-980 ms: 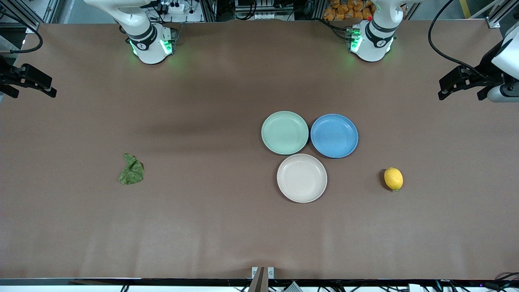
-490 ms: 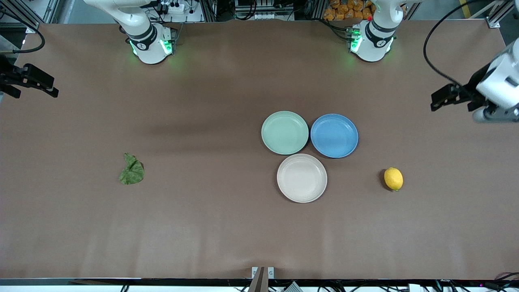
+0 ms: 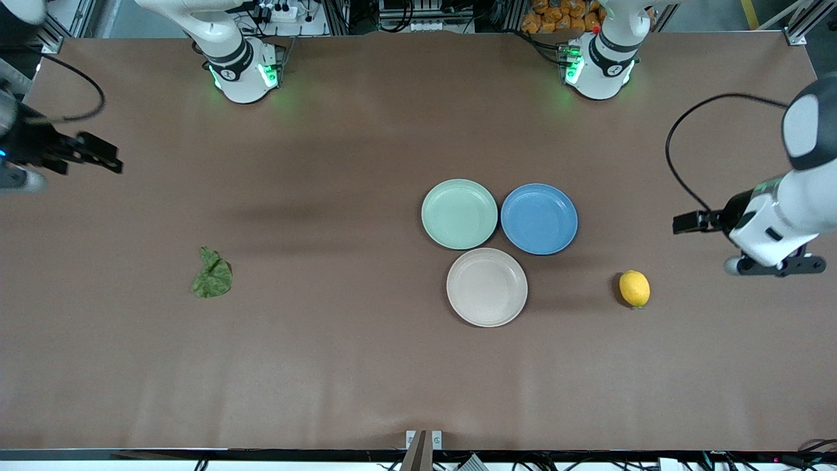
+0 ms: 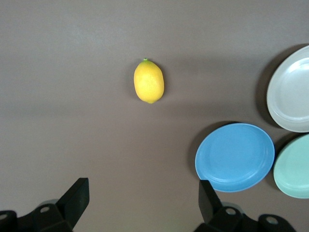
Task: Place lemon and lettuce in plates
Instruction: 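Reach the right gripper to the lettuce while the left gripper reaches the lemon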
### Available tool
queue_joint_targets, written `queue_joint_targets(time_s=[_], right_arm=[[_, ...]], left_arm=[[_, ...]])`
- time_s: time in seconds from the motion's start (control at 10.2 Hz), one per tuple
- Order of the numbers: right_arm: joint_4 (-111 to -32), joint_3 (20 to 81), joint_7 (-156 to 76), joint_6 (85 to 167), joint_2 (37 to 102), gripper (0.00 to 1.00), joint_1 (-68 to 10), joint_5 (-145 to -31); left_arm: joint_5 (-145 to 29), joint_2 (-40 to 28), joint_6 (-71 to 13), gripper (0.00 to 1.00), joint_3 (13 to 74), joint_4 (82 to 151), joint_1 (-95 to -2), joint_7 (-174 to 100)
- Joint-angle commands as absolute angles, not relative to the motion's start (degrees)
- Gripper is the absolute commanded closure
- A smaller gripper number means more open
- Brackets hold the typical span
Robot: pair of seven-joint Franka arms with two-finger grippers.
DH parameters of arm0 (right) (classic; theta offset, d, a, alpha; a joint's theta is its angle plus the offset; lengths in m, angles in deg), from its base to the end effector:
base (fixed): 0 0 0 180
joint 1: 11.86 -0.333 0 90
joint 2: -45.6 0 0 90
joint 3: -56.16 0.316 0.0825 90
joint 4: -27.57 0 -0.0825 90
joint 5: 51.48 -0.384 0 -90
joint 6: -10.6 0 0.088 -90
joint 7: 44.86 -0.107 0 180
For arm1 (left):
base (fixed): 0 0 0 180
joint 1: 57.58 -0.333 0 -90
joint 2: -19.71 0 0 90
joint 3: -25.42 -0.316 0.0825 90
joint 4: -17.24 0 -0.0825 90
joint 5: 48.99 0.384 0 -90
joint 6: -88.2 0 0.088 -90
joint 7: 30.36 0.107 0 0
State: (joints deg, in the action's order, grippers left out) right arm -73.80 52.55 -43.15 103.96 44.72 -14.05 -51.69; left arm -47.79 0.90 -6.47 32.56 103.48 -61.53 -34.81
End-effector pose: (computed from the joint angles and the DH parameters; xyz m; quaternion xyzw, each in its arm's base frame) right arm 0.5441 -0.0133 0.5443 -0.9981 -0.0023 0.0621 0.0040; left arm 0.6388 -0.0240 0.4657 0.9959 0.0107 -0.0897 0.0040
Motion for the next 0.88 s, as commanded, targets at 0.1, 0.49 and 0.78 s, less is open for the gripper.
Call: queue_joint_targets(time_s=[0.1, 0.49, 0.78], right_arm=[[-86.2, 52.9, -42.8, 120.5, 52.7, 0.00, -13.8, -52.7], [-87.7, 53.4, -43.1, 134.2, 63.8, 0.05, -13.9, -52.7], [-86.7, 53.4, -42.9, 145.3, 70.5, 0.06, -12.5, -52.6]], left_arm=[[-46.3, -5.8, -9.9, 0.00, 32.7, 101.2, -61.8, -33.8], [-44.1, -16.5, -14.6, 0.00, 32.7, 101.2, -61.4, -34.4], [-39.0, -20.1, -21.6, 0.00, 32.8, 101.4, -60.6, -35.4]])
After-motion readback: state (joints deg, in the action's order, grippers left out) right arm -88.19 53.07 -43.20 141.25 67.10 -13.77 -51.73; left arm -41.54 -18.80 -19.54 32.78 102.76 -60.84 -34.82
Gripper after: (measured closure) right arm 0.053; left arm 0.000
